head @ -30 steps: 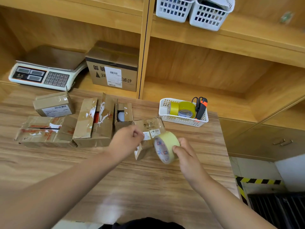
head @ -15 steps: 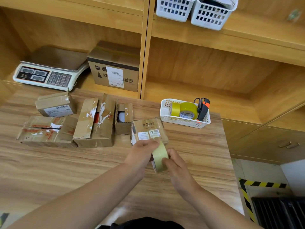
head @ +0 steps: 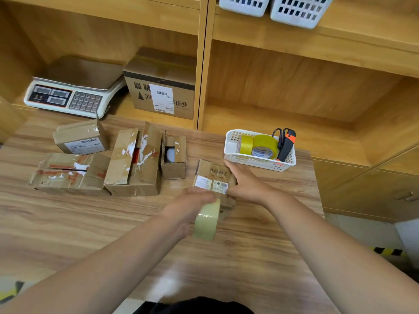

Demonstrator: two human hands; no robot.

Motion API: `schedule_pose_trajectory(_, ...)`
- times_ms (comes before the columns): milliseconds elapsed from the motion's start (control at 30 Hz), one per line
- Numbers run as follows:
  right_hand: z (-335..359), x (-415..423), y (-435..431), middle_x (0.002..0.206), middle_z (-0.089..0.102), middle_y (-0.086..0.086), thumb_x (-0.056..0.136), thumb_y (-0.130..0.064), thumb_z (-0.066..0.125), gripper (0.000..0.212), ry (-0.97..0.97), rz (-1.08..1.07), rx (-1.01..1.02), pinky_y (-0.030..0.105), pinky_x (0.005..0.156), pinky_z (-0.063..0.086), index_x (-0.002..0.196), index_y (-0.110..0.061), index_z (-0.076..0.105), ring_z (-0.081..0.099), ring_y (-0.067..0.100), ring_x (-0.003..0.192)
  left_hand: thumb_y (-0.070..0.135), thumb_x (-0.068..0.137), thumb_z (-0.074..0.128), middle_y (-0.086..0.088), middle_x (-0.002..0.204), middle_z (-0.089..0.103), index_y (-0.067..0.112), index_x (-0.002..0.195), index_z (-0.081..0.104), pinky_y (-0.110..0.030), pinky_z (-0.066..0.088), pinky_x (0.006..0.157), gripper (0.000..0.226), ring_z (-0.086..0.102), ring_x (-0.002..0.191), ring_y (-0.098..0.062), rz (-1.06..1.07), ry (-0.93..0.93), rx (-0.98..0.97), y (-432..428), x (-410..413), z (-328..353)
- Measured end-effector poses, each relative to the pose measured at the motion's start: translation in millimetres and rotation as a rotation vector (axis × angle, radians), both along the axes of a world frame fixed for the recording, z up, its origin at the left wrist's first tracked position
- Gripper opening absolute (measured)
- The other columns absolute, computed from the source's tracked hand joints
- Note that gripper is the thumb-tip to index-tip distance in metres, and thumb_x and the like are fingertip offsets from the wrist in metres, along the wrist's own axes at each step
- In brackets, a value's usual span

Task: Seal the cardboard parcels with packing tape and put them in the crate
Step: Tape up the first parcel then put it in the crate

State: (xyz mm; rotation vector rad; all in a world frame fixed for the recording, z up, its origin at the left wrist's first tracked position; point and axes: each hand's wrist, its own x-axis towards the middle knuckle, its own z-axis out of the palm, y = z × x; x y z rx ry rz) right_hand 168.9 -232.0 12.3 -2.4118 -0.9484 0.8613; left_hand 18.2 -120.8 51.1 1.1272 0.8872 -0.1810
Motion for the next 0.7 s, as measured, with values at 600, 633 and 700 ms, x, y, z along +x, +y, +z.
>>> schedule_pose_trajectory(600, -10.1, 20.7, -65.1, 0.120, 0.058, 0.005, 0.094, -0.023, 0.057, 0.038, 0.019, -0.376, 0.173, 0.021, 0.088, 0.036, 0.129, -0.007, 0.054, 0.051, 0.011, 0.105, -0.010, 0.079, 0.060, -0.005, 0.070, 0.067, 0.004, 0.100, 0.066, -0.013, 0.046, 0.045, 0.027, 0.061, 0.048, -0.008, -0.247, 0.008, 0.097, 29.9, 16.5, 14.0)
schedule_pose_trajectory(633, -9.0, 31.2, -71.9, 0.122, 0.059, 0.005, 0.094, -0.021, 0.057, 0.035, -0.004, -0.385, 0.161, 0.021, 0.089, 0.037, 0.126, -0.007, 0.057, 0.052, 0.012, 0.105, -0.010, 0.078, 0.061, -0.005, 0.073, 0.068, 0.005, 0.104, 0.065, -0.013, 0.046, 0.046, 0.030, 0.062, 0.050, -0.007, -0.267, 0.000, 0.102, 30.1, 17.7, 14.0)
schedule_pose_trajectory(700, -9.5, 52.4, -83.1, 0.122, 0.061, 0.007, 0.094, -0.017, 0.056, 0.029, -0.056, -0.382, 0.125, 0.023, 0.090, 0.038, 0.121, -0.006, 0.061, 0.055, 0.016, 0.108, -0.006, 0.072, 0.065, -0.005, 0.079, 0.070, 0.008, 0.108, 0.063, -0.015, 0.048, 0.054, 0.039, 0.064, 0.060, -0.010, -0.331, -0.024, 0.087, 31.7, 21.1, 12.7)
